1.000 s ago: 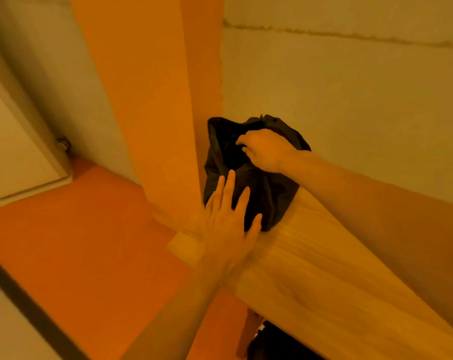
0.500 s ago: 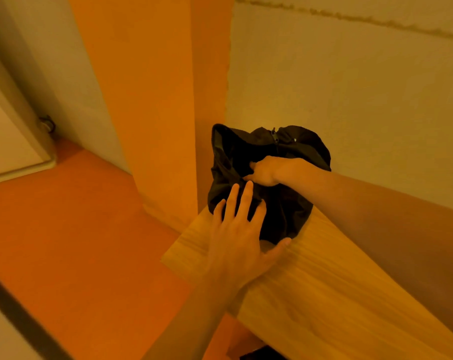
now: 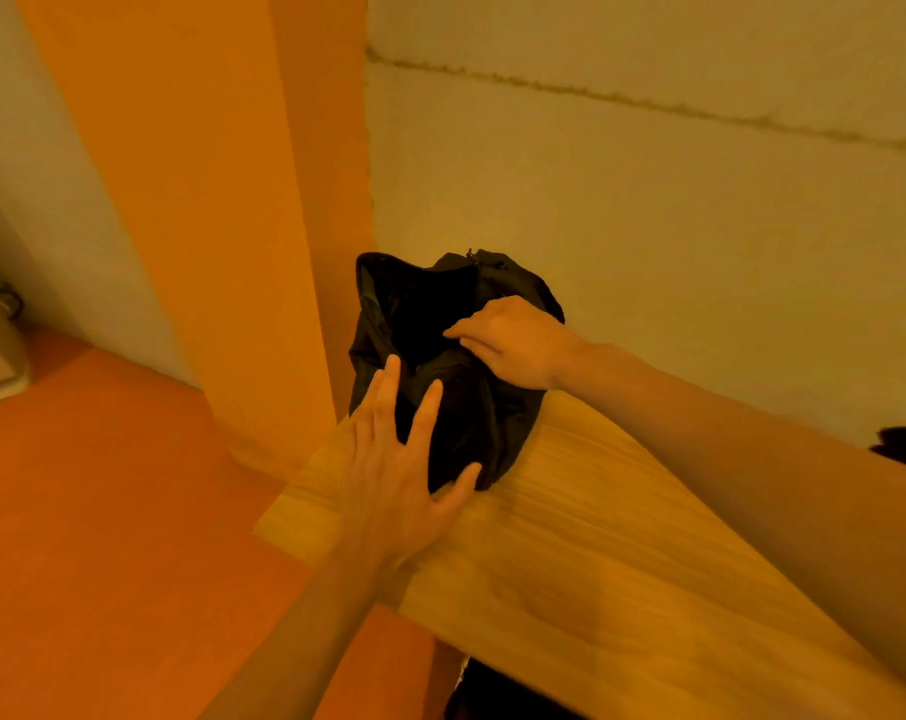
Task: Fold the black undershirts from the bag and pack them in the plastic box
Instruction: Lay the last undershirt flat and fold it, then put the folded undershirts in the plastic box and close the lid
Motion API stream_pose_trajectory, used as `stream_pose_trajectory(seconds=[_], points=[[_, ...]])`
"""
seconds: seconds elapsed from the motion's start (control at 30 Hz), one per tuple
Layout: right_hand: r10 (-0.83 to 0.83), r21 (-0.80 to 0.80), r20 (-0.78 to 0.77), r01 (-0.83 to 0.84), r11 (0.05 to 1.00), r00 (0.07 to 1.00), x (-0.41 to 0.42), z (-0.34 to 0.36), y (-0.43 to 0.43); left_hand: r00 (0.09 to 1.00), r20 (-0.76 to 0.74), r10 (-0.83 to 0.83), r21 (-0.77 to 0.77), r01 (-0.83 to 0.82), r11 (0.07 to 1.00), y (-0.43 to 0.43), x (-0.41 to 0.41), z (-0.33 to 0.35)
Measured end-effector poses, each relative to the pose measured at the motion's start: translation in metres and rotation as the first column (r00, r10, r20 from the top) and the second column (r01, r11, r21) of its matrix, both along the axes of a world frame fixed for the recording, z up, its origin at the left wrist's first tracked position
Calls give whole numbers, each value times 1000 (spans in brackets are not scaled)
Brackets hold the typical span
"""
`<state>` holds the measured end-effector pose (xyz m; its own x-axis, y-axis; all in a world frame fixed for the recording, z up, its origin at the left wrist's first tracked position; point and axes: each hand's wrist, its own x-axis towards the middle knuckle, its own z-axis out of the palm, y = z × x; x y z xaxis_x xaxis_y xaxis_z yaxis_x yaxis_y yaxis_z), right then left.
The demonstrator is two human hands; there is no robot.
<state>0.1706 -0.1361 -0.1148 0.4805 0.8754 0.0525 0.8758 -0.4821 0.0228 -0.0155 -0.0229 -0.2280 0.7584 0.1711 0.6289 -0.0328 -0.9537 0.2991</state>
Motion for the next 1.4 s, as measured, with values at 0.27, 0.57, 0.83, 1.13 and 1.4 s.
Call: stream_pose_trajectory(seconds=[0.27,0.57,0.83,1.13,1.4], points=[[-194,205,-134,218,954,972,-65,9,-95,1000,-24,13,-38,-14,999,-32,-16,30],[-565,367,-182,589,720,805,-146,-2,-226,939,-212,-272,82,294,952,-164,12,70],[-755,344,-128,743,575,643,-182,19,-342,878,-291,-381,-48,384,922,-282,9,92],[-818,219,-302,871,440,489,-193,1,-397,626,-532,-570,-733,-3,681,-393,39,54],[-852,183,-288,898,399,437,-191,-25,-407,442,-606,-662,-795,-296,530,-411,40,43]])
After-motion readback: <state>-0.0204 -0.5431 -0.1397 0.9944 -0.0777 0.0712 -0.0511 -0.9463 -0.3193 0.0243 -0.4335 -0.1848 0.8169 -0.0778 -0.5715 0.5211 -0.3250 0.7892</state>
